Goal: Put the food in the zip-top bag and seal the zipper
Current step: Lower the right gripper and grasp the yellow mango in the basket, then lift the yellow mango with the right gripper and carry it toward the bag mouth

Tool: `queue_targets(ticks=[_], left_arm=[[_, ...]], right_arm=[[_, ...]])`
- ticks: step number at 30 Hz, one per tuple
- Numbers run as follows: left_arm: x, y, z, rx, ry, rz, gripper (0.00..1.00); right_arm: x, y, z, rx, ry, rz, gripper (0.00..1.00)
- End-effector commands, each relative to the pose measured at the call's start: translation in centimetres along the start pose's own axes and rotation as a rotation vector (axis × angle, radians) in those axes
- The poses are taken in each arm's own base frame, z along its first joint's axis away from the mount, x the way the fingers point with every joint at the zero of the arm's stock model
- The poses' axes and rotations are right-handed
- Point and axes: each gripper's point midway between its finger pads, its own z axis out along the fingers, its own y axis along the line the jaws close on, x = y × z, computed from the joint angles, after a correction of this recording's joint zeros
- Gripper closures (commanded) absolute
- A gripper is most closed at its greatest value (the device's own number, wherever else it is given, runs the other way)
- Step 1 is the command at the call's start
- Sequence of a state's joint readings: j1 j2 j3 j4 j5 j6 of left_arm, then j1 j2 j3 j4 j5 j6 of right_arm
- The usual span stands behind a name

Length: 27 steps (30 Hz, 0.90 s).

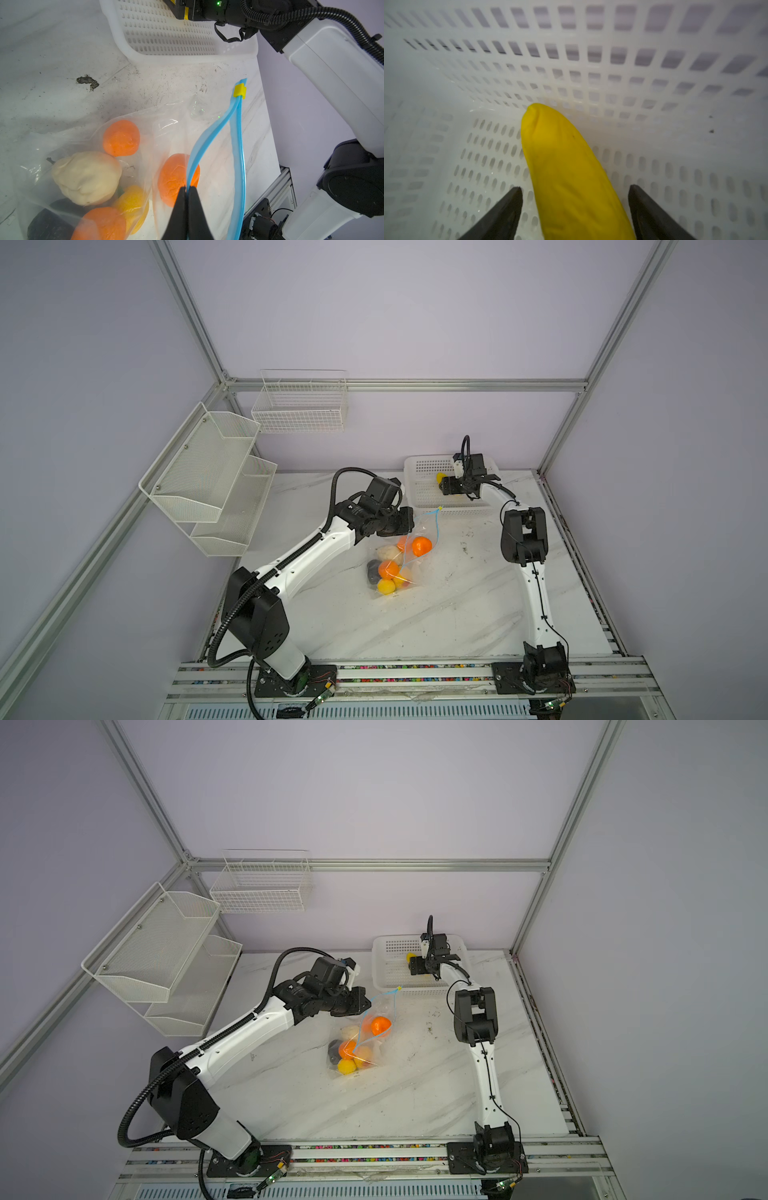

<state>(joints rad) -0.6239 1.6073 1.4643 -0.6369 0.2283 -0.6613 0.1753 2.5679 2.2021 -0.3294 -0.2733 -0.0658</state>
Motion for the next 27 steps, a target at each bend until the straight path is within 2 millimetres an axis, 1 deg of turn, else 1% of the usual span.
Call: queue_targets(ticks=[1, 11, 22, 27], left_arm=[[-2.6, -2.2, -2.0, 0.058, -0.081, 0.028, 1.00], [-2.5, -2.2, -2.0, 0.058, -0.079, 0.030, 1.00], [-2.5, -2.2, -2.0, 0.056, -0.080, 0.029, 1.00], [-2.5, -2.2, -2.0, 0.055, -0.081, 0.030, 1.00]], right_arm=[[-0.7, 0.3, -0.2, -0.002, -0.014, -0.029, 0.22], [-1.3, 0.5, -0.8, -0.006, -0.036, -0.013, 0.34], [-2.5, 1.5, -2.0, -0.042, -0.058, 0.020, 0.48], [-2.8, 2.0, -2.2, -0.053, -0.061, 0.035, 0.51]])
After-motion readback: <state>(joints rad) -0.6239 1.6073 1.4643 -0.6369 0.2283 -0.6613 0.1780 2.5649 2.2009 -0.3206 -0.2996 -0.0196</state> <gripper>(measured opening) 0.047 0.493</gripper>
